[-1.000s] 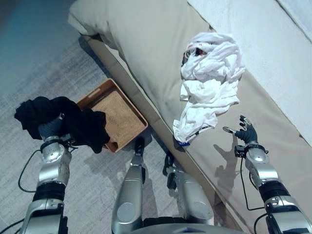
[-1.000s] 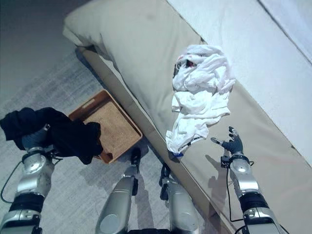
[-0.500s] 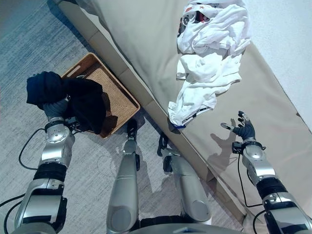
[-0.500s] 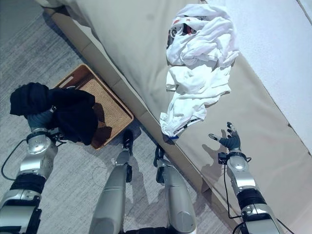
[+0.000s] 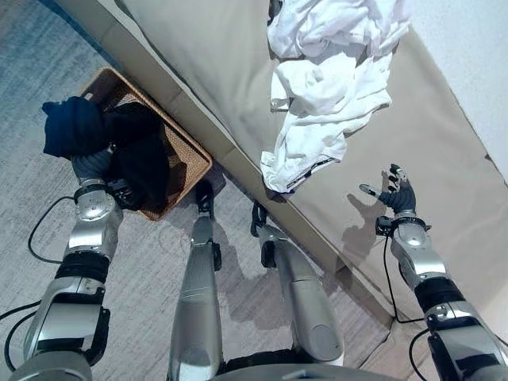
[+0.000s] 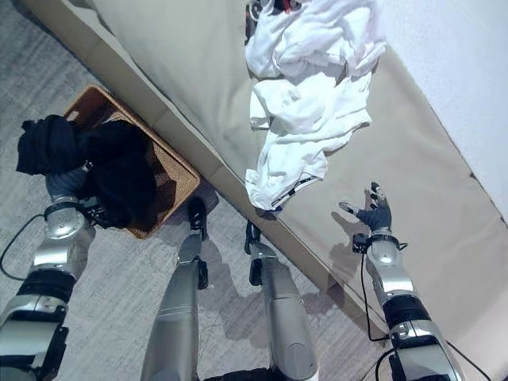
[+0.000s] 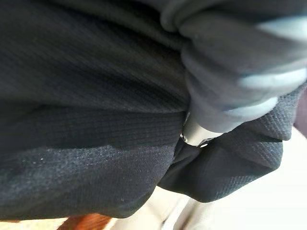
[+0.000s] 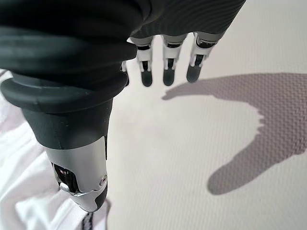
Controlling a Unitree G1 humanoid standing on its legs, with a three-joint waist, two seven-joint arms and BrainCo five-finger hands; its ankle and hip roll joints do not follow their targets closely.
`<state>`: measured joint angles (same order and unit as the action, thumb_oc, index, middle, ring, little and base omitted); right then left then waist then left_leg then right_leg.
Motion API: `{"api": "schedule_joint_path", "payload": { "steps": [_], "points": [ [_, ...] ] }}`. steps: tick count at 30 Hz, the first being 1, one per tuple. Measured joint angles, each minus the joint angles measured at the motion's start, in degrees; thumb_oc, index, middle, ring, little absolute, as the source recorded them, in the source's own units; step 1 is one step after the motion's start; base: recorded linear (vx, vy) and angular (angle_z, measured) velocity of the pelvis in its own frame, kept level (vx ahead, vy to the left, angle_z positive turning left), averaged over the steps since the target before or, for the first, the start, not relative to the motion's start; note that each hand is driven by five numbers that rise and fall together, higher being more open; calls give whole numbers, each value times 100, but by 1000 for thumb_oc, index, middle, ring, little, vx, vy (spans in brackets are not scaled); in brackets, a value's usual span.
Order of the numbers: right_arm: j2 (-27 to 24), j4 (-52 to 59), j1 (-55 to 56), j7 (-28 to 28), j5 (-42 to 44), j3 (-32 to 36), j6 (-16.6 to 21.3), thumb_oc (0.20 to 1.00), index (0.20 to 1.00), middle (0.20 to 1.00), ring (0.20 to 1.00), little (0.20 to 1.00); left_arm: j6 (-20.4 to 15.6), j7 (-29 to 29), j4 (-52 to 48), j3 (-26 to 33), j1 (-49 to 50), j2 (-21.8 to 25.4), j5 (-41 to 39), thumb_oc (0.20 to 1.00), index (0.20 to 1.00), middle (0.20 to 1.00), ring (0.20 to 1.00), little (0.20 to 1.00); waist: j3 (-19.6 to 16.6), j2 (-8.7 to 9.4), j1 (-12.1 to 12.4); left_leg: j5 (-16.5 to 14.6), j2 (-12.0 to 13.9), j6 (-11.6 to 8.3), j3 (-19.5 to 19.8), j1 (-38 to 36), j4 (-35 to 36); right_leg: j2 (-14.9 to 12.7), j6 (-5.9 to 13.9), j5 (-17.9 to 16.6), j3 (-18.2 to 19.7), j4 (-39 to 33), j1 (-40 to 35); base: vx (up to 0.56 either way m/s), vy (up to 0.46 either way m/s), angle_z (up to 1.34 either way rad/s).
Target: Pick up clothes into the bucket
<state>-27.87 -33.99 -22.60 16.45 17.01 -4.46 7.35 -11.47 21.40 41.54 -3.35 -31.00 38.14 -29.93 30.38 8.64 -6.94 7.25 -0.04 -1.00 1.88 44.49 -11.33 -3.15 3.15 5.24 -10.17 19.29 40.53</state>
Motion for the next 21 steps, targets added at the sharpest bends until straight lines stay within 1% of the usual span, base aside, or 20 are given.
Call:
{"api": "schedule_joint_path", "payload": {
  "steps": [2, 3, 4, 5, 6, 9, 12, 14, 17, 20, 21],
  "points": [
    [-21, 31, -41, 58, 65, 5, 33, 1000, 1000, 1000, 1000, 1000, 19, 14, 79, 1, -37, -20, 0, 200, 200, 200, 200, 200, -2, 3, -32, -3, 13, -3, -26, 101, -30, 8, -12, -8, 37, 53, 130, 38, 22, -11],
    [-32, 39, -50, 78, 68, 8, 37, 1000, 1000, 1000, 1000, 1000, 52, 33, 86, 11, -68, -56, -2, 542, 542, 542, 542, 542, -2, 3, -76, -10, 24, -9, -34, 186, -78, 24, -32, -21, 62, 71, 218, 83, 29, -15],
    [-14, 61, -56, 82, 85, -9, 37, 1000, 1000, 1000, 1000, 1000, 55, 51, 156, 8, -90, -69, -1, 1000, 1000, 1000, 1000, 1000, -6, 10, -80, -98, 67, -60, -37, 272, -202, 78, -32, -27, 95, 50, 245, 85, 33, -18],
    [-1, 114, -48, 89, 120, -6, 41, 1000, 1000, 1000, 1000, 1000, 62, 63, 217, 8, -111, -67, -2, 1000, 1000, 1000, 1000, 1000, -15, 24, -57, -96, 87, -58, -52, 351, -291, 94, -33, -78, 110, 77, 313, 11, 34, -21],
    [-19, 220, -50, 115, 173, 0, 82, 1000, 1000, 1000, 1000, 1000, 80, 87, 261, 9, -127, -68, 0, 1000, 1000, 1000, 1000, 1000, -24, 37, -91, -169, 127, -80, -71, 484, -439, 131, -32, -87, 148, 101, 404, 12, 30, -20],
    [-8, 403, -89, 161, 295, 1, 138, 1000, 1000, 1000, 1000, 1000, 103, 107, 444, 12, -148, -109, -4, 1000, 1000, 1000, 1000, 1000, -26, 40, -186, -220, 213, -72, -115, 679, -624, 214, -81, -183, 193, 46, 516, 14, 19, -17],
    [10, 444, -84, 185, 349, -3, 143, 1000, 1000, 1000, 1000, 1000, 135, 131, 639, 10, -232, -244, -4, 1000, 1000, 1000, 1000, 1000, -29, 46, -231, -284, 270, -99, -155, 860, -769, 269, -72, -209, 268, 14, 652, 15, 24, -15],
    [28, 480, -97, 218, 388, -48, 143, 1000, 1000, 1000, 1000, 1000, 236, 163, 769, 10, -336, -362, -4, 1000, 1000, 1000, 1000, 1000, -30, 46, -250, -283, 302, -99, -185, 942, -782, 303, -66, -294, 309, -68, 706, 9, 22, -16],
    [48, 649, -99, 294, 391, -71, 145, 1000, 1000, 1000, 1000, 1000, 260, 227, 769, 12, -382, -412, -2, 1000, 1000, 1000, 1000, 1000, -30, 46, -333, -277, 301, -91, -193, 1015, -790, 306, -68, -357, 320, -127, 759, 7, 10, -4],
    [53, 1006, -75, 346, 396, -70, 158, 1000, 1000, 1000, 1000, 1000, 271, 274, 820, 18, -432, -515, -2, 1000, 1000, 1000, 1000, 1000, -30, 46, -351, -273, 306, -86, -224, 1018, -780, 309, -54, -393, 347, -153, 752, 3, 1, -4],
    [60, 1264, -62, 399, 409, -65, 195, 1000, 1000, 1000, 1000, 1000, 298, 307, 1003, 144, -501, -607, -11, 1000, 1000, 1000, 1000, 1000, -30, 46, -354, -271, 305, -84, -227, 1015, -780, 308, -63, -413, 348, -155, 750, 0, 0, 0]
  ]
}}
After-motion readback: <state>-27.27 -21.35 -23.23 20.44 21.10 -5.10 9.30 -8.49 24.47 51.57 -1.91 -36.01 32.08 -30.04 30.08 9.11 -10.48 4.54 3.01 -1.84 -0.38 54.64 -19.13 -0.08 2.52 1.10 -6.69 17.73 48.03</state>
